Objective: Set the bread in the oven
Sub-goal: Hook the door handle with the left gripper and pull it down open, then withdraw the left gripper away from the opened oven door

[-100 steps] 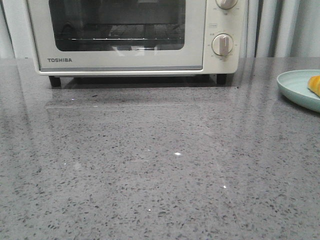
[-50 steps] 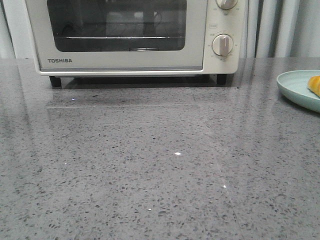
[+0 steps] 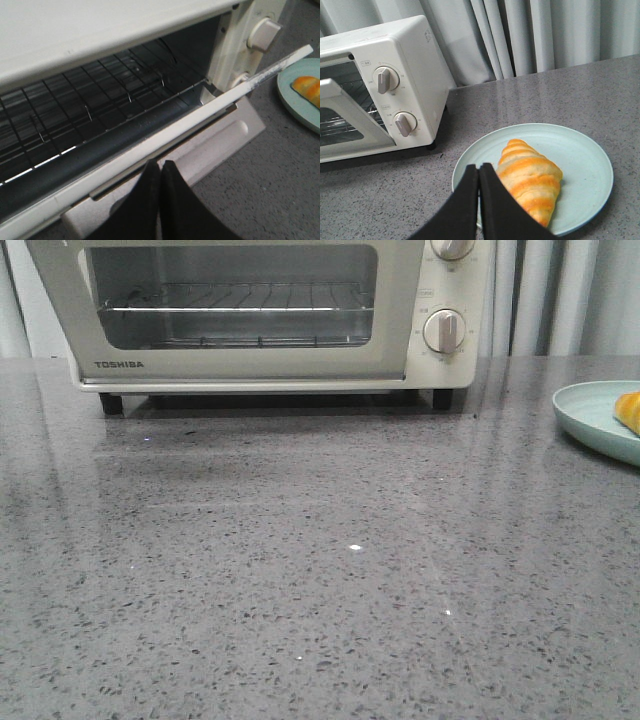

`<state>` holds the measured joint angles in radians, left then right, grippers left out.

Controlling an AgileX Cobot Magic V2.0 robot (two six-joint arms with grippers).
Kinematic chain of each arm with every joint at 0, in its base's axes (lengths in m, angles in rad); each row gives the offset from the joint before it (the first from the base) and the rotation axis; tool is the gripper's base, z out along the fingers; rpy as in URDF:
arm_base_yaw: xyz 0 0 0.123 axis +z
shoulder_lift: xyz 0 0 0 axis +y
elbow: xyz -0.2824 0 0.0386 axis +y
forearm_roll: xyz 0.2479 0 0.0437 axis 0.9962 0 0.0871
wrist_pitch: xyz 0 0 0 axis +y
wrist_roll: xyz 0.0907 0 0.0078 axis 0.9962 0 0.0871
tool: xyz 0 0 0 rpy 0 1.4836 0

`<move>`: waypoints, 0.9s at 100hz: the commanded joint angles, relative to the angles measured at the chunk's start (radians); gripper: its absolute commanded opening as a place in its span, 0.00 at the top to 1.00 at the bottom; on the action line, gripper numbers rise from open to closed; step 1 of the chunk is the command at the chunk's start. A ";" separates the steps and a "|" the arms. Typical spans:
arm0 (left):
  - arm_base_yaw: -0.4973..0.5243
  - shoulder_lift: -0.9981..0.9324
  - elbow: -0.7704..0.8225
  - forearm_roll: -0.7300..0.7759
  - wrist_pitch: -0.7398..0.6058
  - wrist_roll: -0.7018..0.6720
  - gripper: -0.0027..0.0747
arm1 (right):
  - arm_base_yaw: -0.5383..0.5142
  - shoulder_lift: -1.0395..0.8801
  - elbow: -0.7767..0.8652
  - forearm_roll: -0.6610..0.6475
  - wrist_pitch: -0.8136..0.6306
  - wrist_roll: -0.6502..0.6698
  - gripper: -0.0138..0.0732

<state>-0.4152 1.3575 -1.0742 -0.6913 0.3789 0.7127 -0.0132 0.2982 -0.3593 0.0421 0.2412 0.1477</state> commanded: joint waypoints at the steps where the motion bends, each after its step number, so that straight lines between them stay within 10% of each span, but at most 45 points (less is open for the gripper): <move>1: 0.000 -0.005 0.034 0.023 0.010 -0.012 0.99 | 0.000 0.015 -0.037 -0.010 -0.070 -0.007 0.90; 90: -0.001 -0.030 0.228 0.006 0.147 -0.012 0.99 | 0.000 0.015 -0.037 -0.010 -0.065 -0.007 0.90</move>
<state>-0.4238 1.3623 -0.8118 -0.6535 0.5463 0.7112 -0.0132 0.2982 -0.3593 0.0421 0.2471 0.1477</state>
